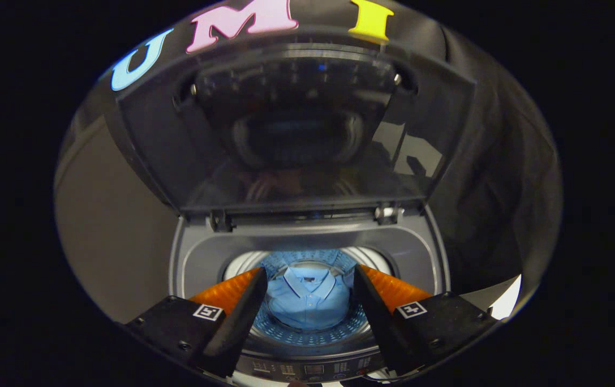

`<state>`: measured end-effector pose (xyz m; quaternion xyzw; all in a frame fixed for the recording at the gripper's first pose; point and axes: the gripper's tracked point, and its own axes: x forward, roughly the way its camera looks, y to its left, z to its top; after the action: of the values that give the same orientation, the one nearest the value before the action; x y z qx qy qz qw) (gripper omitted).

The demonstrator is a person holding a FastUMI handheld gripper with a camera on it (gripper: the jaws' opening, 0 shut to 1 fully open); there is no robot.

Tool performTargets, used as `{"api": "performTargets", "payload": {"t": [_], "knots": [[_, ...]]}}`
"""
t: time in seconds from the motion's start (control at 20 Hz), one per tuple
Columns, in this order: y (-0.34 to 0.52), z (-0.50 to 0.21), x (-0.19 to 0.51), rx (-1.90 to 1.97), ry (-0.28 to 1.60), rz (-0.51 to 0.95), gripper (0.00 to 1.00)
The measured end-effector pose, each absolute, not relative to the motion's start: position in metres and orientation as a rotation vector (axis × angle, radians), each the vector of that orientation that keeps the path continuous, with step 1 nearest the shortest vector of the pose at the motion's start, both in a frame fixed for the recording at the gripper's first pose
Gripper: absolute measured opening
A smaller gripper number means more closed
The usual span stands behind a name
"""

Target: Put the clothes into the washing machine and then close the washing machine lid.

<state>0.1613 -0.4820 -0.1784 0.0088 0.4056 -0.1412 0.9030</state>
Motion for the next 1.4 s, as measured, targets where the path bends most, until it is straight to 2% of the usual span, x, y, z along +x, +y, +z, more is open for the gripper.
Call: {"api": "performTargets", "payload": {"t": [0.35, 0.75, 1.0, 1.4], "knots": [[-0.476, -0.071, 0.19, 0.001, 0.703, -0.268, 1.0], [-0.481, 0.004, 0.25, 0.012, 0.611, -0.284, 1.0], [-0.487, 0.015, 0.288, 0.033, 0.614, -0.286, 1.0], [-0.497, -0.021, 0.316, 0.049, 0.711, -0.312, 1.0]]}}
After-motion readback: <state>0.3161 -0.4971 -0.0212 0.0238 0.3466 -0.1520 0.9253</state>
